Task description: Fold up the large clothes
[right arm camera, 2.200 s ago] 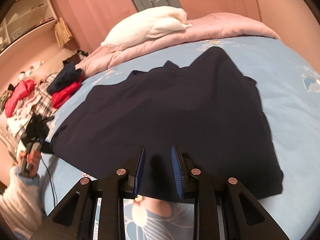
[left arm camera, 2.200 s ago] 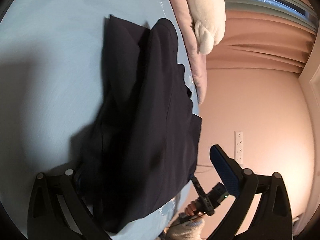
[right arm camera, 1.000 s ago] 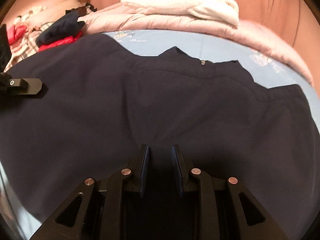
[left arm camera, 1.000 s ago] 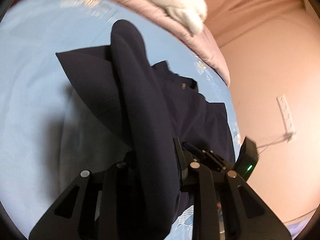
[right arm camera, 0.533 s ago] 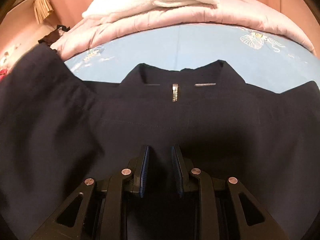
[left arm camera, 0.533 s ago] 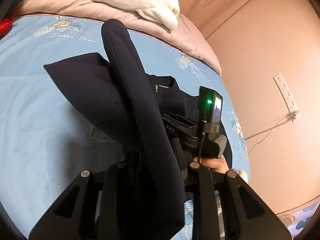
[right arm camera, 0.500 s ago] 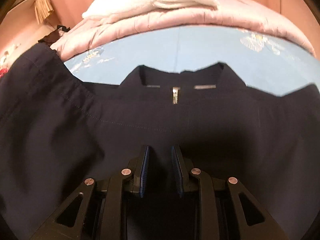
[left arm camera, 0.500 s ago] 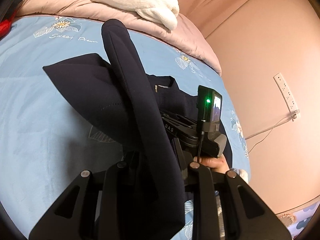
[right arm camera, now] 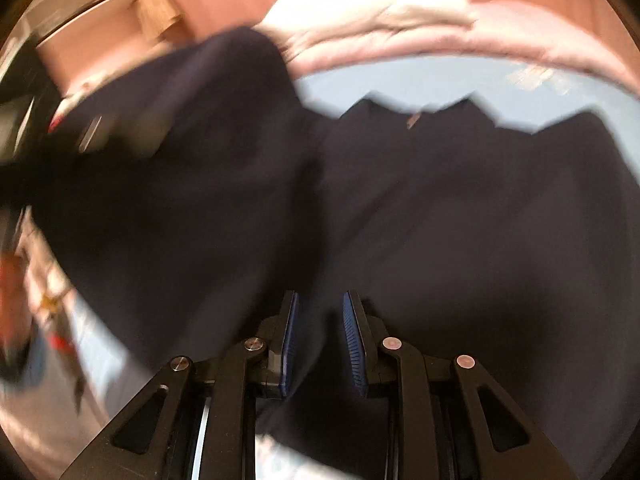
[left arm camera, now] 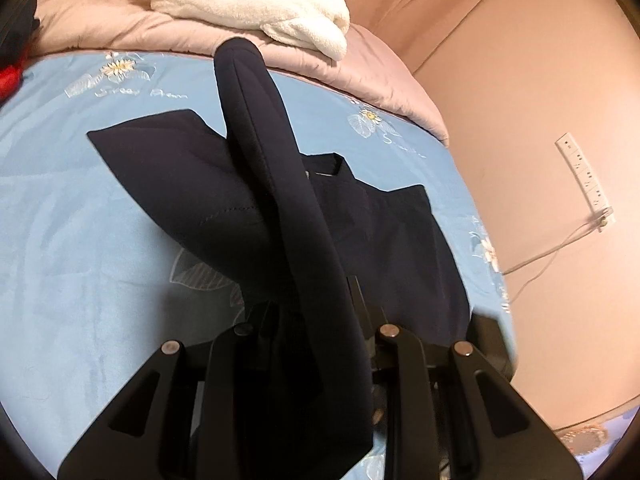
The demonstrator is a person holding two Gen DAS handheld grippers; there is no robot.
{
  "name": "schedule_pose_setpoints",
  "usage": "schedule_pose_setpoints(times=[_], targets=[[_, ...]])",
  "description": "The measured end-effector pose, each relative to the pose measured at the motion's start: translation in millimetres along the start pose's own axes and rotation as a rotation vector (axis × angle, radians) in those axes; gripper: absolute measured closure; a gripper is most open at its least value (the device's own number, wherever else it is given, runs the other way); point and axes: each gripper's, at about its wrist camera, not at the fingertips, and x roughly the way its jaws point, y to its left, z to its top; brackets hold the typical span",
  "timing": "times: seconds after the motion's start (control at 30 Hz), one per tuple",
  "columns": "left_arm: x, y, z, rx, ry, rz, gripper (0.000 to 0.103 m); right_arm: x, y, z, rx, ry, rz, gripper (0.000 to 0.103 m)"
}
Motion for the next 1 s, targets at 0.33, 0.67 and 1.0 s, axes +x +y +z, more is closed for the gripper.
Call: schedule_pose_setpoints(times=[0.33,0.67,1.0], targets=[[11.3,-33.1,0.4,0.029,0.009,0.064,0.078,17.8,6.5,-26.2,-0.035,-0.014,-0.005,0.079],[55.2,-108.1,-8.8,0.206,0.047,0.187,0.077,-56.7,-121.3,-24.5,0.471,-0.275,0.197,0.047],[121.6,-143.7,-20.2,0.23,0.228,0.111,0.055,-60.0,-196.3,-37.4,0.781,-0.365,0.512,0.022]])
